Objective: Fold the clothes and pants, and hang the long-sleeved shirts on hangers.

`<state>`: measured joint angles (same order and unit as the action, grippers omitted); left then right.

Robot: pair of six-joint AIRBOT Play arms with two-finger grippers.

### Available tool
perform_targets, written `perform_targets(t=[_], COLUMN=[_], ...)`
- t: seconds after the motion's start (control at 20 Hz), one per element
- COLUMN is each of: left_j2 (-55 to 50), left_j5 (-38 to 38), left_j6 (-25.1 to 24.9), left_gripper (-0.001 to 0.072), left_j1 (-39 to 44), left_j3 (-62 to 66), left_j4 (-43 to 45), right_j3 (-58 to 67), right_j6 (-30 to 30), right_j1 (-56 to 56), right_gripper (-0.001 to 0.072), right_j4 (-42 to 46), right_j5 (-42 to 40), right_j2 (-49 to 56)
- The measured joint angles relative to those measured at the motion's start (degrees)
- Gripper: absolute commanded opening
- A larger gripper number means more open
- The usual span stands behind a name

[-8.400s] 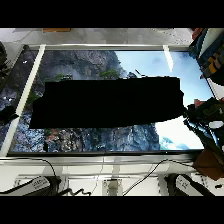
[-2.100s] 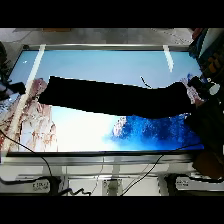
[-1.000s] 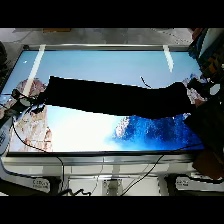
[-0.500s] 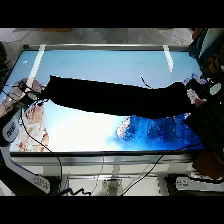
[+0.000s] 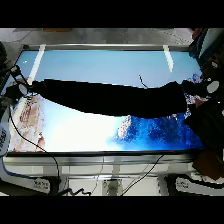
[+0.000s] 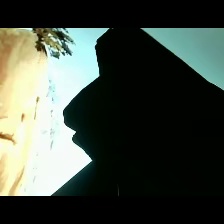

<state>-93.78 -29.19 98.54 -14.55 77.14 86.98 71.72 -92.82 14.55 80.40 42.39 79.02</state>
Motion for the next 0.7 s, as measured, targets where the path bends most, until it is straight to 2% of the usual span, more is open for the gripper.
perform_targets(t=[0.25,0.4,0.7], left_j2=[5.86,10.21,21.18], left_j5=[-8.41,-10.58,-12.02], left_j6=[-0.15,-2.93,-7.72], left_gripper=[0.0011,0.0011,0.0012], left_j1=[0.33,0.46,1.25], left_j3=[-2.25,-4.7,-7.04], left_j4=[4.17,5.35,5.81], right_j3=[0.04,0.04,4.15], right_j6=[0.7,0.55,-5.16], right_j1=[-10.99,-19.91,-37.59], right_gripper=[0.0025,0.0025,0.0024], right_j4=[-4.7,-8.02,-11.02], right_j5=[-5.2,-11.54,-19.1], right_j2=[-0.44,0.46,8.57])
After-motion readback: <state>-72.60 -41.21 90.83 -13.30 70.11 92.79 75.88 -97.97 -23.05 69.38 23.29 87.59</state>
